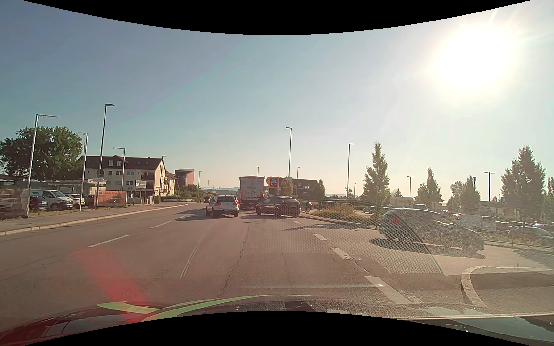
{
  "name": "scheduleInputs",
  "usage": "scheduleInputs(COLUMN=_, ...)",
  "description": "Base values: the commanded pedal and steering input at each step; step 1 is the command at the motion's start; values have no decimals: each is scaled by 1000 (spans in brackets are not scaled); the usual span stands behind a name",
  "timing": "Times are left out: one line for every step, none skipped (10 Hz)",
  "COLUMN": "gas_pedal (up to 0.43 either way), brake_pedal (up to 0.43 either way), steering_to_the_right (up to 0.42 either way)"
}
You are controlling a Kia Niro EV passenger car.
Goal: Follow the waypoints while adhering to traffic rules and regulations
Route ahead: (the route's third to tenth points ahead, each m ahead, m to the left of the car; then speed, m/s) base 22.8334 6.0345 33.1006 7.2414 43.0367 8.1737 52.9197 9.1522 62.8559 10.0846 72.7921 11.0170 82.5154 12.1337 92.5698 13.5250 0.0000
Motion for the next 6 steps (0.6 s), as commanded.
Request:
scheduleInputs(gas_pedal=0, brake_pedal=232, steering_to_the_right=-19)
scheduleInputs(gas_pedal=0, brake_pedal=238, steering_to_the_right=-19)
scheduleInputs(gas_pedal=0, brake_pedal=232, steering_to_the_right=-19)
scheduleInputs(gas_pedal=0, brake_pedal=232, steering_to_the_right=-19)
scheduleInputs(gas_pedal=0, brake_pedal=232, steering_to_the_right=-19)
scheduleInputs(gas_pedal=0, brake_pedal=226, steering_to_the_right=-19)
